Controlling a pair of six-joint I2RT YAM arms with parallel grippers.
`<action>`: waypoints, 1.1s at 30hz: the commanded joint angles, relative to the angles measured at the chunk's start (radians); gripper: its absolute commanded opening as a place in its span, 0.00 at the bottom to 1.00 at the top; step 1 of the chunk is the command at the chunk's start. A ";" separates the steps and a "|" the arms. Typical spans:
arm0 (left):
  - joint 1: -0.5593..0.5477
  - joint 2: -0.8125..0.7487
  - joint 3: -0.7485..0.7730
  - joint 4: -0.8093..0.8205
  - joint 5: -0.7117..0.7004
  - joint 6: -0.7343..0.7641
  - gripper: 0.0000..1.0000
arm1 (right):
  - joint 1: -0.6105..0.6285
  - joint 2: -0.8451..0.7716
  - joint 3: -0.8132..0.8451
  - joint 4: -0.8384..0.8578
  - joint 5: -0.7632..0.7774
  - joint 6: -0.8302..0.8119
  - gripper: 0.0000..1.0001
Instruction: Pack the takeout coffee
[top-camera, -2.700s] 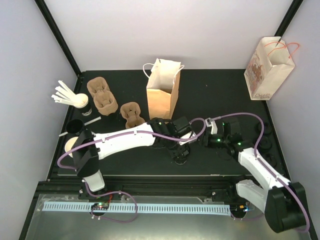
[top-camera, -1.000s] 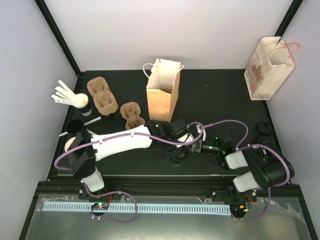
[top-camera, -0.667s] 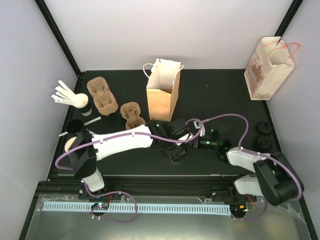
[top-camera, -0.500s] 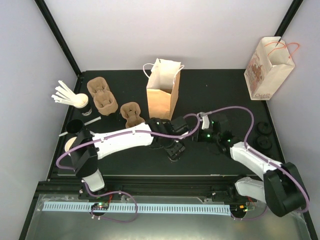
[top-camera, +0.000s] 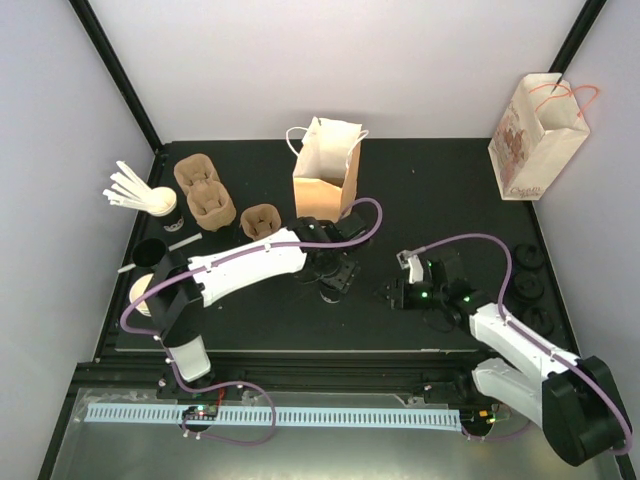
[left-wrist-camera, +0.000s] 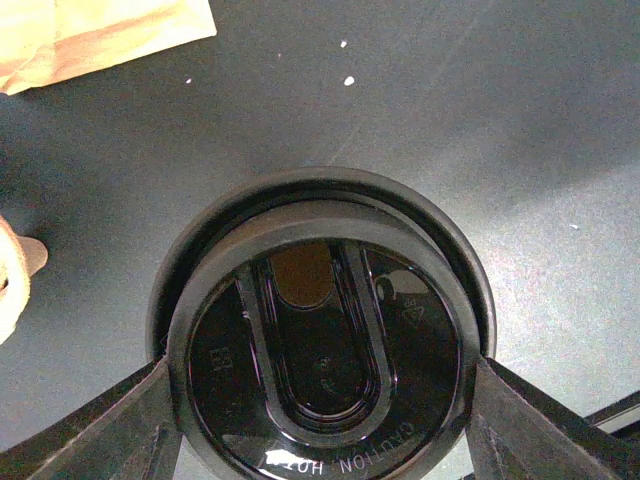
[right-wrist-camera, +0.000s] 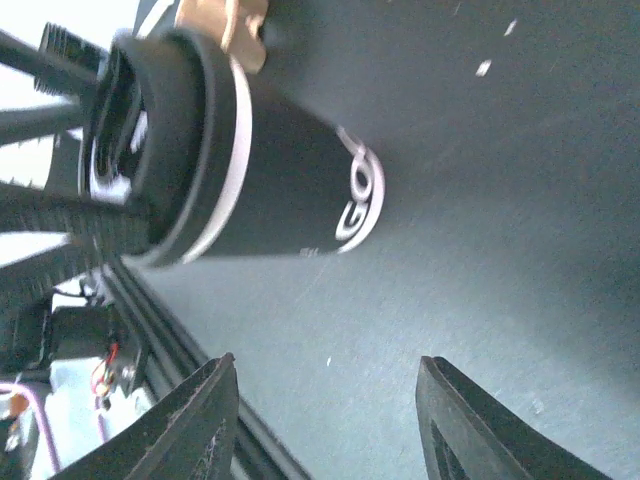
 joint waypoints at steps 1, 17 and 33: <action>0.020 0.002 -0.037 0.016 0.002 -0.028 0.55 | 0.030 -0.005 -0.049 0.132 -0.145 0.078 0.52; 0.028 -0.040 -0.105 0.049 0.022 -0.025 0.54 | 0.094 0.192 0.071 0.239 -0.149 0.123 0.51; 0.028 -0.035 -0.117 0.068 0.049 -0.015 0.53 | 0.095 0.339 0.043 0.352 -0.154 0.158 0.45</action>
